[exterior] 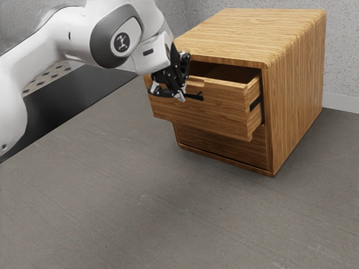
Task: Pull the drawer handle with one arm to open the drawer
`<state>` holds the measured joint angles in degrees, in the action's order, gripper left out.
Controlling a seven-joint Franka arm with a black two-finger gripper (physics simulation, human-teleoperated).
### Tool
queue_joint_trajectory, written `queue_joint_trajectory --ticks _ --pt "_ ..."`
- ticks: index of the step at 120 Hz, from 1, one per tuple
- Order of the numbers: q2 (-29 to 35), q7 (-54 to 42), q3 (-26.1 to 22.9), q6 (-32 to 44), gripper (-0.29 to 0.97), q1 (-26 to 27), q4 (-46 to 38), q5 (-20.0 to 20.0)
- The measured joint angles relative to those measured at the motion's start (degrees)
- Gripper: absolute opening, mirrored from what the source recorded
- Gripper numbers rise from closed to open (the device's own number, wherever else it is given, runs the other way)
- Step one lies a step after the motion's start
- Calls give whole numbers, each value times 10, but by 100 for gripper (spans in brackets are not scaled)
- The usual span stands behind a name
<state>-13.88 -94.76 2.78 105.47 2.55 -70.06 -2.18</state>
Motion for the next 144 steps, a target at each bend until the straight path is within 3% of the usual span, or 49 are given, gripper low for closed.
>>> queue_joint_trajectory --ticks 144 --pt "250 26 -1 96 -11 6 -325 -4"
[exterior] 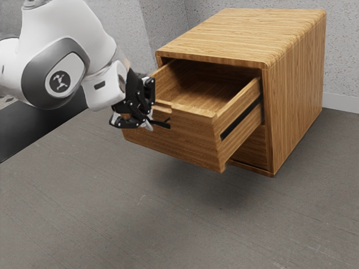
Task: Pull the drawer handle with one arm to open the drawer
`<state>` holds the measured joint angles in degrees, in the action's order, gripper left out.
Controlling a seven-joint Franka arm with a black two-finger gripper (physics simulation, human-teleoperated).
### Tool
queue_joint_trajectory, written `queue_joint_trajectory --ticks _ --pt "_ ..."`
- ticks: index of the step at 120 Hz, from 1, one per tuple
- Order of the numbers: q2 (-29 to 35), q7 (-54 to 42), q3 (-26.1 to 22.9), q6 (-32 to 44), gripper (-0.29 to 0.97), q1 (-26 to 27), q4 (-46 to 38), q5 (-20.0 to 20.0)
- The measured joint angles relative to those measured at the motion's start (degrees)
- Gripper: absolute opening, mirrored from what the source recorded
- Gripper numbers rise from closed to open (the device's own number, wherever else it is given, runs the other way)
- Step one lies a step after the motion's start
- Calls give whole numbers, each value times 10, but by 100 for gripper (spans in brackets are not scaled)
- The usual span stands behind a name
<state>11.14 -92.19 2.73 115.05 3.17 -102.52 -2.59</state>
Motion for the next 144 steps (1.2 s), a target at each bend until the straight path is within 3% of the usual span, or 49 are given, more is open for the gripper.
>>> queue_joint_trajectory --ticks 37,108,144 --pt "59 5 -6 -2 -9 10 -48 -9" --pt "59 10 -8 12 -11 13 -65 -15" --pt "102 13 -12 8 -11 12 -105 -17"
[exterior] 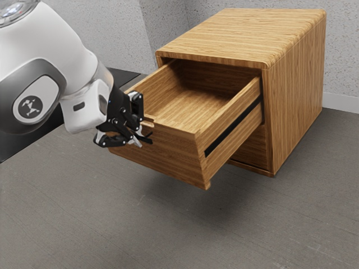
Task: Pull the drawer handle with one arm to open the drawer
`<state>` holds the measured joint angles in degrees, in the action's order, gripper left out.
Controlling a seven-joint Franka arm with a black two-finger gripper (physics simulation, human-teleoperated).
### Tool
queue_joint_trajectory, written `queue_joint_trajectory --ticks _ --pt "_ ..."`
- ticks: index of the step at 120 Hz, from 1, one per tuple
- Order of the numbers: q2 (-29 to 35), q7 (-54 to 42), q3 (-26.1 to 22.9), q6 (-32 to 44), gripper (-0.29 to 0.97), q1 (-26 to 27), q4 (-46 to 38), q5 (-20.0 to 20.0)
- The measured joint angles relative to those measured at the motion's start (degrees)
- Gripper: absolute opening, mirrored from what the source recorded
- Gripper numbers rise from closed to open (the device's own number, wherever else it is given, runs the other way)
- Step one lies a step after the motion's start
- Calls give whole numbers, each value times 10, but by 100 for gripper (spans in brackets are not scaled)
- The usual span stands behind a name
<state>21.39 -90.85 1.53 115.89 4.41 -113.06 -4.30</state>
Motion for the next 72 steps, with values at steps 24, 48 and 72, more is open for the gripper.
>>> queue_joint_trajectory --ticks 24,48,72 --pt "0 0 -1 -3 1 7 3 -1" --pt "1 0 -7 -14 10 5 22 2" --pt "-175 26 -14 -190 32 -18 393 28"
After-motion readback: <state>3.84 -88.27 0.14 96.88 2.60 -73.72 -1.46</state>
